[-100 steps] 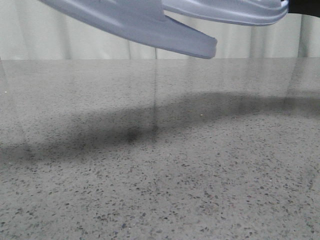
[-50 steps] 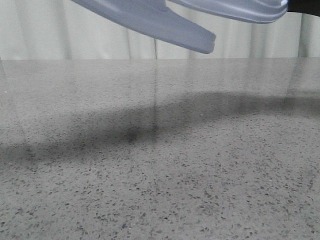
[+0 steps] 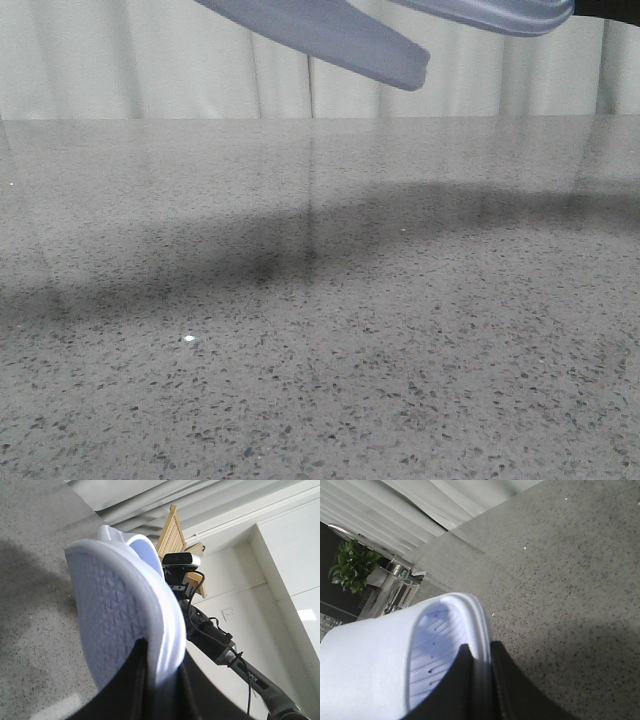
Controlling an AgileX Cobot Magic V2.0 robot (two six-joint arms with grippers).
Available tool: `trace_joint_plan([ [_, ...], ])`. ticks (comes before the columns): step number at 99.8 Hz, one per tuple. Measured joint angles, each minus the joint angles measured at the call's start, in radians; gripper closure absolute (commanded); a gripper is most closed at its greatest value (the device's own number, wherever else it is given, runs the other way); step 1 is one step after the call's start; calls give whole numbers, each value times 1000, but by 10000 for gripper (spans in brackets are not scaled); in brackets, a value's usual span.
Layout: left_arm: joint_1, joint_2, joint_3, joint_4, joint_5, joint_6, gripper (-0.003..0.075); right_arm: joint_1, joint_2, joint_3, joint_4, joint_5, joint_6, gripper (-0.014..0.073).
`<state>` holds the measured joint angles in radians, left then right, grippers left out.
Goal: Insert blue slippers together front up
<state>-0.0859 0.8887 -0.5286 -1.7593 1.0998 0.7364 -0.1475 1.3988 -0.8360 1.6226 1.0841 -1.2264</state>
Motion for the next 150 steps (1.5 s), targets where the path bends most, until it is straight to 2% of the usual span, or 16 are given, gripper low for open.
trace_joint_plan([
  [45, 0, 0, -2, -20, 8, 4, 705, 84, 6, 0, 10, -61, -4, 701],
  [104, 0, 0, -2, -21, 10, 7, 704, 88, 6, 0, 58, -67, -71, 701],
  [128, -57, 0, -2, -24, 10, 7, 705, 88, 34, -22, 71, -61, -94, 701],
  [150, -69, 0, -2, -24, 16, 8, 705, 111, 104, -64, 85, -44, -111, 701],
])
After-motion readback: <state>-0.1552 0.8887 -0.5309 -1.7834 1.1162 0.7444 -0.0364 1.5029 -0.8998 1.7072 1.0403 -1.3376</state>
